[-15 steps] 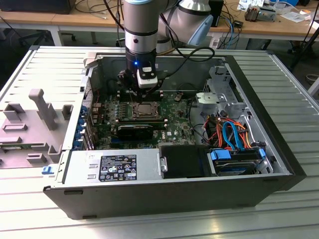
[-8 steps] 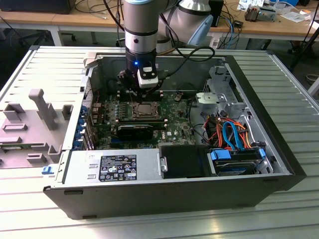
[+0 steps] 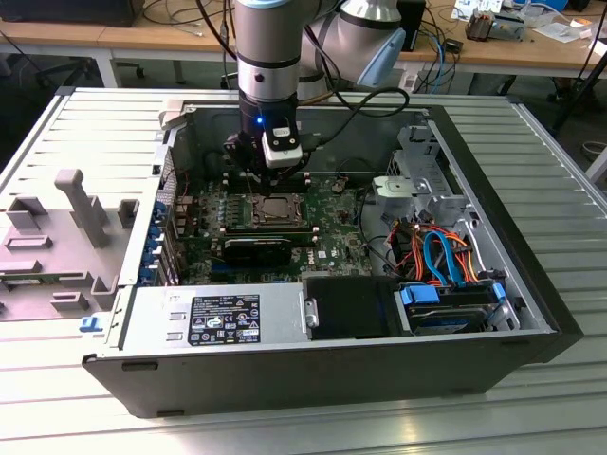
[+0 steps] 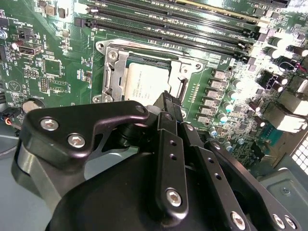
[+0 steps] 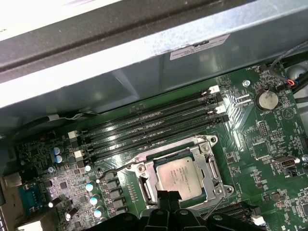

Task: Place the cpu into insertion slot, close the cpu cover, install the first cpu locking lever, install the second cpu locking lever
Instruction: 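Install the first cpu locking lever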

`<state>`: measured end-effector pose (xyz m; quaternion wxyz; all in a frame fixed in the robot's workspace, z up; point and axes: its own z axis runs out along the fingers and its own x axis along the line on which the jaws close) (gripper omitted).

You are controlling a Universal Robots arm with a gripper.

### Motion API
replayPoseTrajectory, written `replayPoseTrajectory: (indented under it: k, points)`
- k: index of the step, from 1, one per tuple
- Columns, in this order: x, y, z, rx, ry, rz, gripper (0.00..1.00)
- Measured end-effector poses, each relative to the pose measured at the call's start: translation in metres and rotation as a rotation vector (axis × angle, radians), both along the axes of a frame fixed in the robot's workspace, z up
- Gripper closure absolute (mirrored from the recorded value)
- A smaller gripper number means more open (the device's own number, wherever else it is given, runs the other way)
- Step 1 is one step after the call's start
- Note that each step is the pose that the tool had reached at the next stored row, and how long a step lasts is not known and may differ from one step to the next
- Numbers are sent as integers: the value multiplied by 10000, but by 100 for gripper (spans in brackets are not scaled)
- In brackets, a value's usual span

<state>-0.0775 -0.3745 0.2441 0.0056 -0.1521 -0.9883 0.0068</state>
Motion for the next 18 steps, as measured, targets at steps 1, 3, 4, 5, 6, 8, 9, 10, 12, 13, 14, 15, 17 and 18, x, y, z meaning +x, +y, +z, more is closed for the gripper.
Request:
replayPoseTrajectory:
  k: [1,3,4,5,6,8,9,10,12,13,14,15,17,18]
  points:
    - [0,0,0,1,0,16,89]
    - [0,0,0,1,0,53,89]
    - [0,0,0,1,0,72,89]
    - [0,0,0,1,0,90,89]
    - [0,0,0,1,0,108,89]
    - [0,0,0,0,0,151,89]
    - [0,0,0,1,0,167,89]
    - [0,0,0,0,0,184,89]
    - [0,0,0,0,0,232,89]
    - [0,0,0,0,0,249,89]
    - [0,0,0,1,0,269,89]
    - [0,0,0,0,0,286,89]
    - [0,0,0,1,0,334,89]
    - [0,0,0,1,0,348,89]
